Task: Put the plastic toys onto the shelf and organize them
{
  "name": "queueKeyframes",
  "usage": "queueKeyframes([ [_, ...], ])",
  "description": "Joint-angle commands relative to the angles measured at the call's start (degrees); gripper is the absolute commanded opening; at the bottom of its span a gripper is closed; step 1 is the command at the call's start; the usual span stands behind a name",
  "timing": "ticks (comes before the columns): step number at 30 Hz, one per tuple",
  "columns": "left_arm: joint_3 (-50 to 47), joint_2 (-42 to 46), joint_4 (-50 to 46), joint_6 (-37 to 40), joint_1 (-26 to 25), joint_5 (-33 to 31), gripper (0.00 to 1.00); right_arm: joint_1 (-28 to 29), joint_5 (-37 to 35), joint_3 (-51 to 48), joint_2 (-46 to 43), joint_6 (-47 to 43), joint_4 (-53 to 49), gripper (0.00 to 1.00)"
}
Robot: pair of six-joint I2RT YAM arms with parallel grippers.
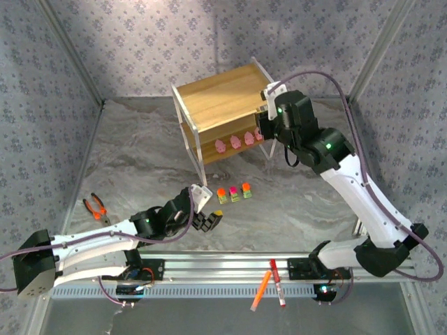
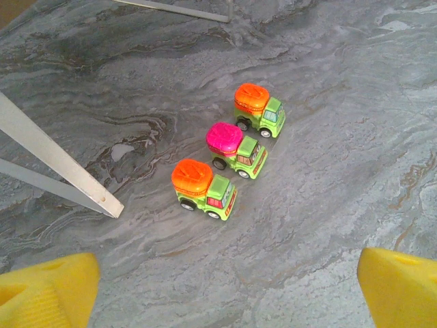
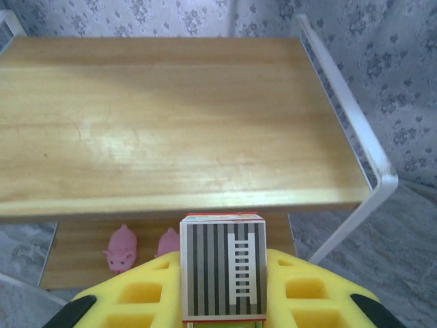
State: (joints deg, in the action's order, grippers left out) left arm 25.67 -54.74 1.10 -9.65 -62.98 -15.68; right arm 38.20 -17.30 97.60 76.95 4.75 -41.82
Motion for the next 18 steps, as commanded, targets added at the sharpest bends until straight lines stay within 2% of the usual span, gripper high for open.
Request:
queueKeyframes([
  [1,-0.27,1.04,0.04,-0.19,0.49,0.30,0.97,0.08,0.27,6.27,3.05,-2.59,-2.25,0.22],
  [11,-0.52,2.04,-0.58,-0.11,0.49,-0.63,0.97,-3.45,2.92,22.88,13.87,-2.91,-9.39,0.21],
  [18,-0.61,2.53,-0.97,0.16,0.49,-2.45,0.97,-5.89,4.84,30.74,20.05,-3.11,-13.08,0.21],
])
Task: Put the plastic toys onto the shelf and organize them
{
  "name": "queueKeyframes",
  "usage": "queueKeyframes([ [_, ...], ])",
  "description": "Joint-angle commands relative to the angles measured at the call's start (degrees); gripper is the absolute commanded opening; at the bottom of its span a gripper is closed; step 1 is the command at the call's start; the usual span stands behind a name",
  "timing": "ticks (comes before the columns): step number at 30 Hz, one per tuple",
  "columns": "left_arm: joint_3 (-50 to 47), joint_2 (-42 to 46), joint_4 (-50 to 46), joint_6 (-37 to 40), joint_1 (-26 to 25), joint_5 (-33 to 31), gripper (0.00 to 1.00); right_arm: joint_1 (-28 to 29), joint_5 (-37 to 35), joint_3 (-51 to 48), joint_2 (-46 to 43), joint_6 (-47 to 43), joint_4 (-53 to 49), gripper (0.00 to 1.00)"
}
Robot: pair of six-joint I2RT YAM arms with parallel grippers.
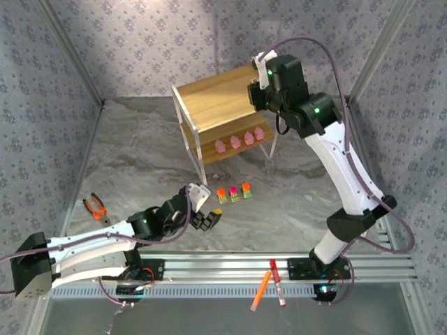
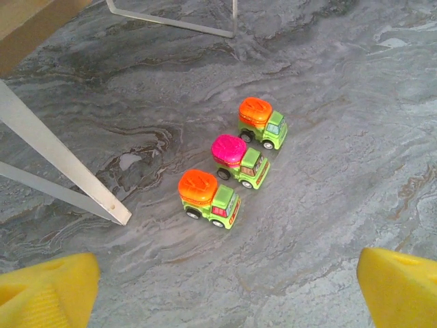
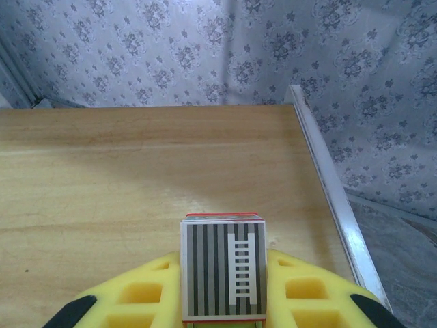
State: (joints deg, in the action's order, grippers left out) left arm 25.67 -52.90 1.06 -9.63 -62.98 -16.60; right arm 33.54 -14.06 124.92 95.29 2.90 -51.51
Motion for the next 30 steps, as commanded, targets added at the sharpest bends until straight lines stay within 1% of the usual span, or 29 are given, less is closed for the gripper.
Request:
queueKeyframes([
  [1,-0.61,0.69,-0.97,0.14,0.49,-1.46,0.97,-1.73,2.07,4.36,2.35,-1.23,-3.81,0.21],
  [10,-0.53,0.28,-0.97,0.05,0.49,-1.24,0.97,-5.95,6.77,13.69,8.02,-1.84,-9.70,0.20],
  [17,-0.20,-0.45,-1.06,-0.04,0.49,-1.38,0.97,-8.13,9.00,14.67,9.44,-1.84,-10.14,0.19],
  [22,-0.17,-0.53,-1.06,-0.04,0.49,-1.42,0.97,-9.03,9.88,16.73,11.23,-1.93,-12.07,0.20],
  [30,0.16,-1.19,-1.41,-0.30,0.49,-2.07,0.97,-9.58,10.72,16.50,12.20,-2.15,-13.25,0.20],
])
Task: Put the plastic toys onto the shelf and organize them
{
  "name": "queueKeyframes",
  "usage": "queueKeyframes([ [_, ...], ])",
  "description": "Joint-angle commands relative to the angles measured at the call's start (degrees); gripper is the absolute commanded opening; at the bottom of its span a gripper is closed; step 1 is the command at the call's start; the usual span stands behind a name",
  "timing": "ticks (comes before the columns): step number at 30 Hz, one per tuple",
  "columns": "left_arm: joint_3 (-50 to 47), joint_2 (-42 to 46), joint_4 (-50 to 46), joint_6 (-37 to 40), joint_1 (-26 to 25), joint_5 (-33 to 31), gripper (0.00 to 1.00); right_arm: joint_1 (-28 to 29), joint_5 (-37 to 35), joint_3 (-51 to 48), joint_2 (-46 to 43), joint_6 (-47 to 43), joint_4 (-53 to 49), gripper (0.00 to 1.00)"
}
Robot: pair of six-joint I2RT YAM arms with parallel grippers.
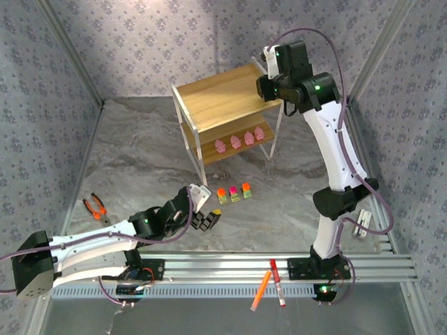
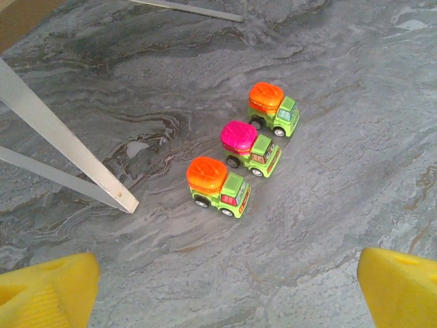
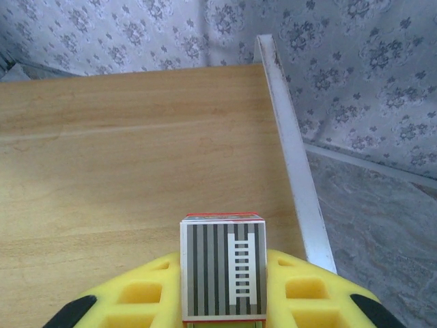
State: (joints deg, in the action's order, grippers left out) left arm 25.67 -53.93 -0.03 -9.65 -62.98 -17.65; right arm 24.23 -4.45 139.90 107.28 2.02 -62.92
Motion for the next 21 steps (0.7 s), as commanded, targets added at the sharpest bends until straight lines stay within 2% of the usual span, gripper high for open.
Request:
queueKeyframes([
  [1,0.16,-0.13,-0.36,-0.28,0.51,-1.03,0.97,-0.29,1.11,1.52,0.21,-1.27,-1.79,0.21],
  [21,0.26,-0.30,-0.49,-0.44,0.50,-0.53,0.97,-0.29,0.84,0.03,0.27,-2.37,-2.88,0.22],
])
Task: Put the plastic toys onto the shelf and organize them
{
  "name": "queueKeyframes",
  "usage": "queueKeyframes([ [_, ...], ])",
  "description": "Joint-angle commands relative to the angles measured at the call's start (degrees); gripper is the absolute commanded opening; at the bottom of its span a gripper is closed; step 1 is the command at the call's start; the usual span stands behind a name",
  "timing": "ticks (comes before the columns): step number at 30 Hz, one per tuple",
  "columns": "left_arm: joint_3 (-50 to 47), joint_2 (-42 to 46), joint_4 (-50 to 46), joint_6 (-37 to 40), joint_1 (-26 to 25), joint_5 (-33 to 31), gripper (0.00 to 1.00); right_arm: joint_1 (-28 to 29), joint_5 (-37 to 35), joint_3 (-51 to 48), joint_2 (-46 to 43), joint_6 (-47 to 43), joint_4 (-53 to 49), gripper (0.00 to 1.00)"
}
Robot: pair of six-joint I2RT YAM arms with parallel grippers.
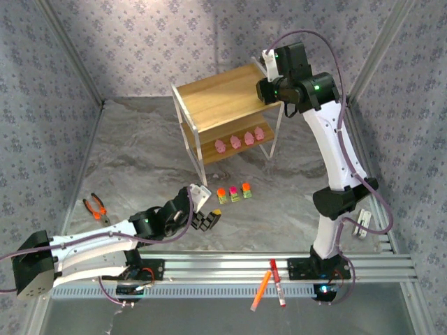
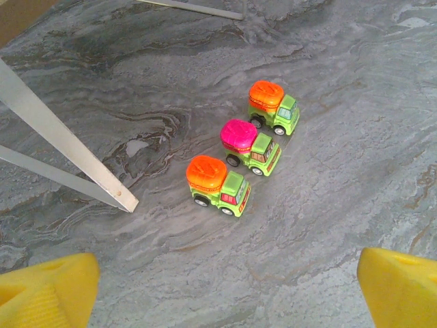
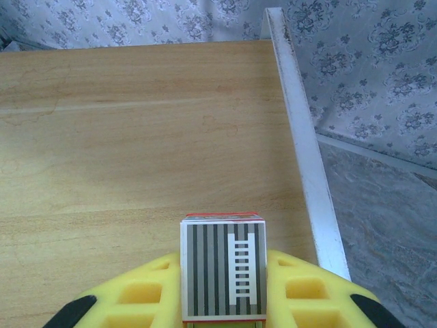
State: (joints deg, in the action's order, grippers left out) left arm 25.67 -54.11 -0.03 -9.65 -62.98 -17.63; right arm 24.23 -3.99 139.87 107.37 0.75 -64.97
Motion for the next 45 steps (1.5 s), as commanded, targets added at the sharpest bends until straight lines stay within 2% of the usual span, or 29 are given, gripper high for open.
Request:
queueKeyframes([
  [1,0.28,-0.12,-0.49,-0.43,0.50,-0.59,0.97,-0.26,0.47,0.07,0.29,-1.11,-0.79,0.22],
  [27,0.28,0.21,-0.85,-0.37,0.57,-1.09,0.97,-0.19,1.00,0.39,2.66,-1.28,-1.55,0.22],
  [33,0.26,0.32,-0.85,-0.28,0.55,-1.13,0.97,0.03,1.08,0.40,2.75,-1.37,-1.73,0.31],
  [45,-0.53,2.20,-0.41,-0.37,0.58,-1.01,0.97,0.20,1.34,2.21,3.59,-1.37,-2.18,0.34],
])
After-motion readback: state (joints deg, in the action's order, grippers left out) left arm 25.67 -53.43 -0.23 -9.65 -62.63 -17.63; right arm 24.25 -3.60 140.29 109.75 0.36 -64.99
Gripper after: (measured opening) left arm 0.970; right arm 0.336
